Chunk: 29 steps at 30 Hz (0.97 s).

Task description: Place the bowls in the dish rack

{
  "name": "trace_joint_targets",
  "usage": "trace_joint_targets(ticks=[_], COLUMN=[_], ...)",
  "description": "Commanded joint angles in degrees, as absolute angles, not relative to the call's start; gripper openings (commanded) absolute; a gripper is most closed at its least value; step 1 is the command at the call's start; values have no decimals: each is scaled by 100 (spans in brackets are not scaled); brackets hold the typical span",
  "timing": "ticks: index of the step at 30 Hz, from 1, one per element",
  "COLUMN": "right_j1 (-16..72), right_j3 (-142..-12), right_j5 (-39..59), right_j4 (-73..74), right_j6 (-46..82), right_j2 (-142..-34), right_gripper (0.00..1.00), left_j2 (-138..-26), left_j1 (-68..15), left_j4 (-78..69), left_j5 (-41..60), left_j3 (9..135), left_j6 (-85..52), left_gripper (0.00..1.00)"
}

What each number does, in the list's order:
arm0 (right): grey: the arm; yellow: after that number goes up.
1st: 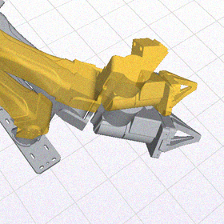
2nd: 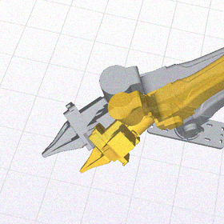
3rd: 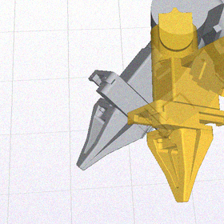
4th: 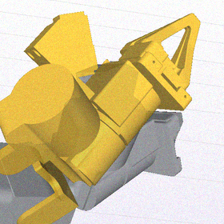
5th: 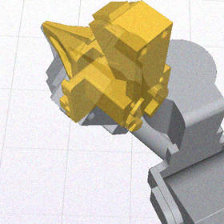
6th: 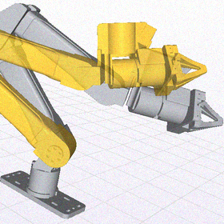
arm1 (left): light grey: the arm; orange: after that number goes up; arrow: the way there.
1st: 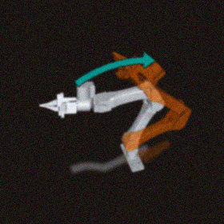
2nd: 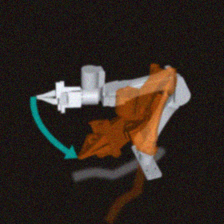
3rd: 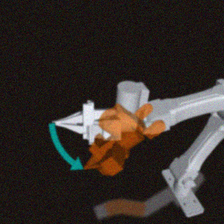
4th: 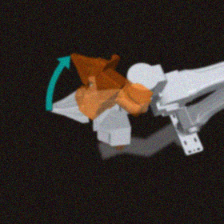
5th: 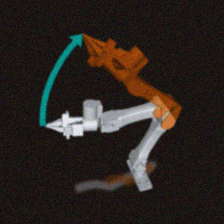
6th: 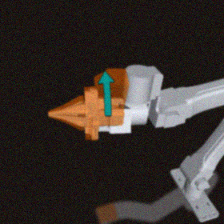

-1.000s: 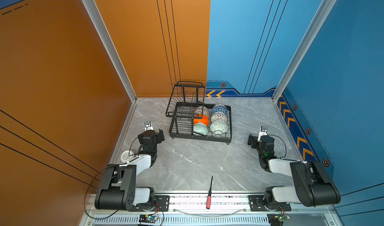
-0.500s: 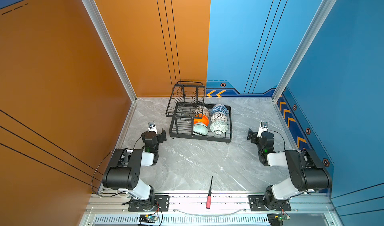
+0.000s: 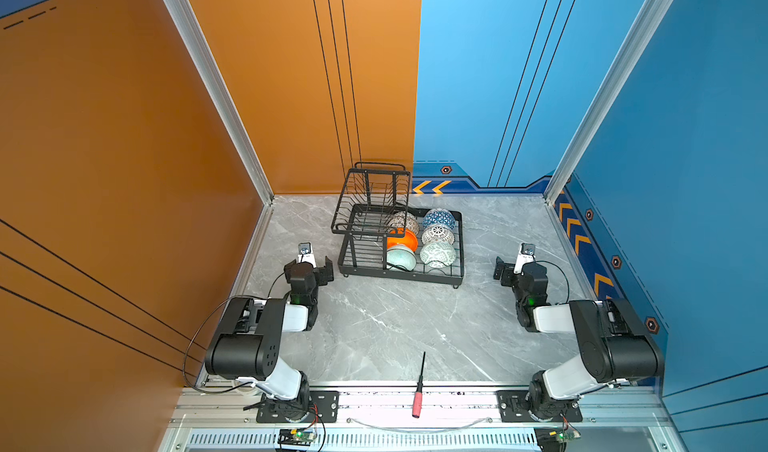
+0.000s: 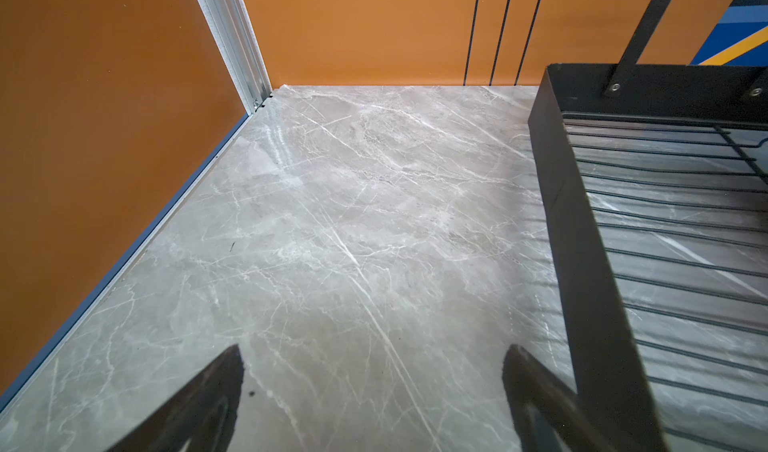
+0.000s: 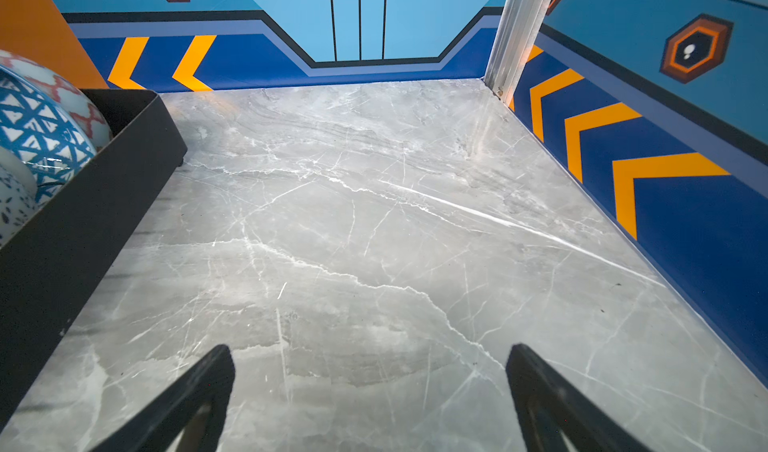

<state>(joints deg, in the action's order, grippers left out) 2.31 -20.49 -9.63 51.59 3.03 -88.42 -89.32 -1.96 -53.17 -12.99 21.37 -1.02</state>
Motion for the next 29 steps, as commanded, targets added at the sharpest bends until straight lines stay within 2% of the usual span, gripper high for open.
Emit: trace_joint_targets(ticks=[1,29], right_j1=[253,220], right_j3=[-2118,-2136], right_j5=[-992,-925], right_j4=[5247,5212], right_j6=[327,349], right_j2=[-8866,-8868], right_gripper=[100,100], left_j2=[-8965,-8969], left_j1=[-229,-229], left_j4=[-5405,-5405], left_j5=[-1240,-1256], left_j3=[2120,2126], left_j6=[-7,-7], left_gripper=[98,98])
